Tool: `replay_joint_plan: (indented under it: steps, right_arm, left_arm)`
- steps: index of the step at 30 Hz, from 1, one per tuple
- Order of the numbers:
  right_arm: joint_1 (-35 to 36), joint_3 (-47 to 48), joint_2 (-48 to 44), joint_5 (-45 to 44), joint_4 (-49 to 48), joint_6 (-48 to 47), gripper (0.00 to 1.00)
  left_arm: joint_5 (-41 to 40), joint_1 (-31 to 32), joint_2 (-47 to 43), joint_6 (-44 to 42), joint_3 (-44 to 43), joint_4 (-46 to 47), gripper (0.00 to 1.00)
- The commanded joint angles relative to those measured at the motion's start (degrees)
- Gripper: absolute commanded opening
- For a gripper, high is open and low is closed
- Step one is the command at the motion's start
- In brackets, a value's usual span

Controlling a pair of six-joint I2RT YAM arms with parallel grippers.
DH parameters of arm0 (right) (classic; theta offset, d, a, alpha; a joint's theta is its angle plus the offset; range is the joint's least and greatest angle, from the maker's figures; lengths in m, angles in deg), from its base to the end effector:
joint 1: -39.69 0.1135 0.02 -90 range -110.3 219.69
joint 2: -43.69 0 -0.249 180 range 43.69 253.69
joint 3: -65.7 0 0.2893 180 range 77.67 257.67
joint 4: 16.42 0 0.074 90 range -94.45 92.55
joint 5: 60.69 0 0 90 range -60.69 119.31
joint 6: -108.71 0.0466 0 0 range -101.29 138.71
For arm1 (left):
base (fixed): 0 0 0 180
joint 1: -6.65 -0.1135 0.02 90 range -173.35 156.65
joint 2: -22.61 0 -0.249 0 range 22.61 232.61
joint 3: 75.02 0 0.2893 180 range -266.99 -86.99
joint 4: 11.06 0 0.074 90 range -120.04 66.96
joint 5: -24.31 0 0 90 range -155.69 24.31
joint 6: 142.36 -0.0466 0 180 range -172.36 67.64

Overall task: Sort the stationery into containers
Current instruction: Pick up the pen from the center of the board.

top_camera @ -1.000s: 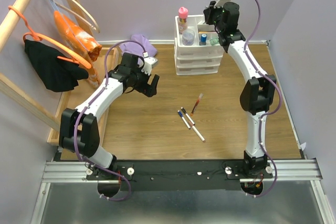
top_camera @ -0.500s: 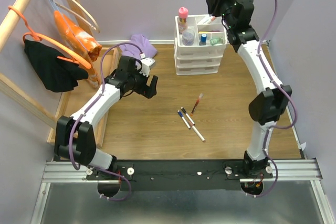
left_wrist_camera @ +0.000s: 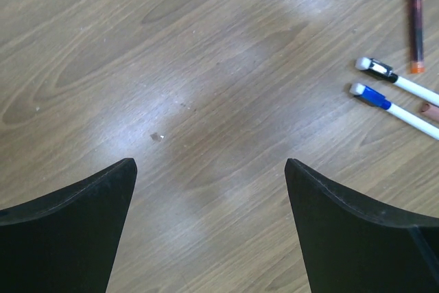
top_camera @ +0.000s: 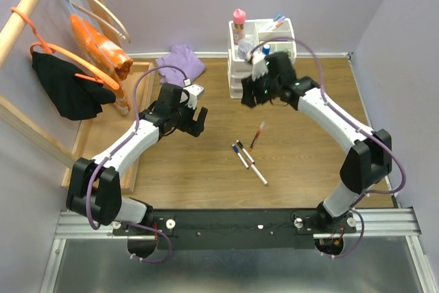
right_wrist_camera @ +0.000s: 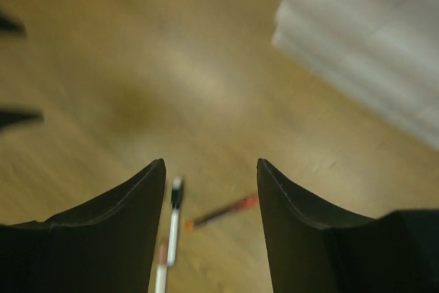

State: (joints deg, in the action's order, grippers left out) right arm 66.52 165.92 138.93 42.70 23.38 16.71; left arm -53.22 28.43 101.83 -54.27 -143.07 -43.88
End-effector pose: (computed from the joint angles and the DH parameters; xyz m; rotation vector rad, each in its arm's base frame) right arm 0.3779 0.2032 0.3184 -0.6781 2.0964 0.4992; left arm 0.3150 -0.1367 0.2191 0.5897 2.2802 -0.4255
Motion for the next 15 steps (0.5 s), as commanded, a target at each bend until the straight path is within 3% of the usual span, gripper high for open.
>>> replay_joint_plan:
  steps: [1,6,15]
  right_arm:
    - [5.94,-7.47,-0.42,1.46,11.96,-5.56,0.52]
    - [8.24,-5.28,8.88,-0.29,17.77,-2.84,0.34]
    - [11.75,-13.71,6.89,0.85,22.17,-3.36,0.47]
  left_arm:
    - [-3.85,0.02,-0.38,1.74,0.88,1.94,0.98]
    - [-8.07,0.89,-1.52,-0.1,0.88,0.54,0.99]
    - [-13.52,4.15,-3.55,-3.28,3.69,0.54,0.99]
